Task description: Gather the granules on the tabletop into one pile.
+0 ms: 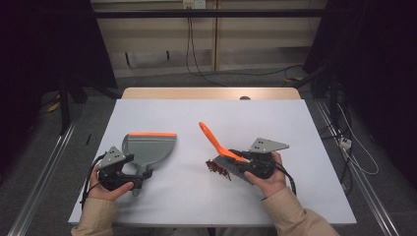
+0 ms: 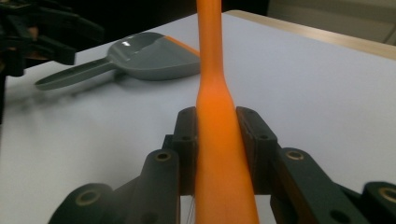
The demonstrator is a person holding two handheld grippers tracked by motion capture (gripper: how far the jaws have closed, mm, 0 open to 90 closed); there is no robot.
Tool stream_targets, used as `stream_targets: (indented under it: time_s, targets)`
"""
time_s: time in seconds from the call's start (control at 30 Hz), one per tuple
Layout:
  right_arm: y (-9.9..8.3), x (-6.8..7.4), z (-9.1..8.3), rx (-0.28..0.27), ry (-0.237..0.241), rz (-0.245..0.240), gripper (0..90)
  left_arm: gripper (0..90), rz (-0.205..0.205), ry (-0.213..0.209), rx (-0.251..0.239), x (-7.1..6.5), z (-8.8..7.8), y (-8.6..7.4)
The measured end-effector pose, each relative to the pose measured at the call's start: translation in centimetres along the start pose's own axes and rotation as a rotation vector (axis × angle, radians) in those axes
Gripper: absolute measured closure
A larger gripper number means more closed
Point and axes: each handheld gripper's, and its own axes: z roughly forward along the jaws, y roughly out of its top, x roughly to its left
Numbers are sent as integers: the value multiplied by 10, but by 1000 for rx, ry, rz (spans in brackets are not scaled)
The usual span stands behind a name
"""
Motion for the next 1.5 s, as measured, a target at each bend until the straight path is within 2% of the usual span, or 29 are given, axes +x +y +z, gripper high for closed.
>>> stream_targets:
  time_s: [0.03, 0.27, 0.37, 0.53, 0.73, 0.83, 0.9, 1.0, 1.1, 1.17, 1.27, 1.5]
  targets:
    - [0, 1, 1, 7, 8, -4, 711, 74, 0, 0, 0, 0, 0, 0]
    - [0, -5, 7, -4, 141, -10, 711, 74, -1, -5, -1, 0, 1, 0]
    - [0, -7, 9, 5, 170, -31, 711, 74, -2, -4, 1, 0, 1, 0]
    - [-1, -8, 12, 10, 185, -42, 710, 74, -2, -5, 0, 0, 1, 0]
    - [1, -13, 8, -10, 172, -16, 710, 74, -1, -4, 1, 1, 1, 0]
    - [1, -13, 4, -17, 147, -22, 710, 74, 1, -5, 0, 0, 1, 0]
    - [2, -10, 3, -45, 107, -32, 710, 74, 2, -7, 1, 0, 1, 1]
    - [3, 1, 9, -87, 14, -35, 710, 74, 0, -4, -3, -1, 1, 2]
    - [3, 13, 20, -125, -33, -31, 711, 74, 4, -7, -10, 0, -1, 2]
    - [1, 17, 26, -144, -47, -32, 710, 73, 1, -10, -11, 0, -1, 2]
    - [-2, 20, 34, -160, -38, -24, 710, 74, 5, -12, -9, 1, -2, 2]
    - [-9, 25, 47, -121, -47, -63, 710, 73, -3, -12, -14, 1, -3, 2]
